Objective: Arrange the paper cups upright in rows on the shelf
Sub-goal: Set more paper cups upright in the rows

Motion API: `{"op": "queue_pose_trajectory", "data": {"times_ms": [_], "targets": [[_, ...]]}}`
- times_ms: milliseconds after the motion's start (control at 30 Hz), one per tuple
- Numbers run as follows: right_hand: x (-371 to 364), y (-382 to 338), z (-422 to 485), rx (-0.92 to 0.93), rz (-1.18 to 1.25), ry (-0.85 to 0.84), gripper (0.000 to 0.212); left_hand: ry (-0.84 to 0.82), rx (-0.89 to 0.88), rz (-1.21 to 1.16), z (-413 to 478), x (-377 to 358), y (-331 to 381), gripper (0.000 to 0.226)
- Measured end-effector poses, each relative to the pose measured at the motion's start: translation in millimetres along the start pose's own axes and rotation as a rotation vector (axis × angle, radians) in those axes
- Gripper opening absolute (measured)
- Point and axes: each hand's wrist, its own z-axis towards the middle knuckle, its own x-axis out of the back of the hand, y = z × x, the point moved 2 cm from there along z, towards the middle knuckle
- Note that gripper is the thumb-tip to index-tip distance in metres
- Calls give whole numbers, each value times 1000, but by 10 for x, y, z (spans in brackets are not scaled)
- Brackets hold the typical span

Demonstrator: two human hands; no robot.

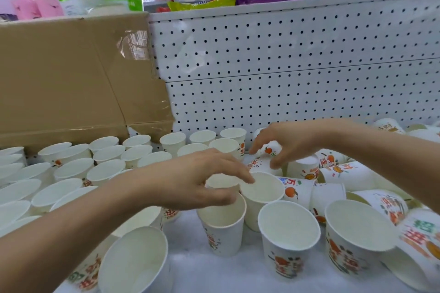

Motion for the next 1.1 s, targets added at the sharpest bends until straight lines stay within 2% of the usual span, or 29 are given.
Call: {"op": "queue_pose_trajectory", "data": {"times_ms": [200, 433, 567, 733, 867, 1000, 1100], "targets": [[-132, 5, 284, -64, -157, -148, 72, -32, 7, 123, 128, -89, 23, 28], [-231, 96, 445, -71, -420, -90, 68, -29, 33, 196, 105, -103, 0, 20], [-40, 88, 407, -93, -341, -38, 74, -41, 86, 226, -35, -36, -63, 18], [195, -82, 298, -83, -106, -19, 66, -67, 140, 260, -146, 51, -115, 18], [207, -199, 340, -42, -90, -12, 60, -68, 137, 266, -146, 63, -71, 19], [130, -271, 366, 1, -92, -45, 70, -80, 127, 276, -127, 66, -11, 28], [152, -190, 245, 28, 9, 16, 69, -65, 134, 273, -144, 134, 16, 32]]}}
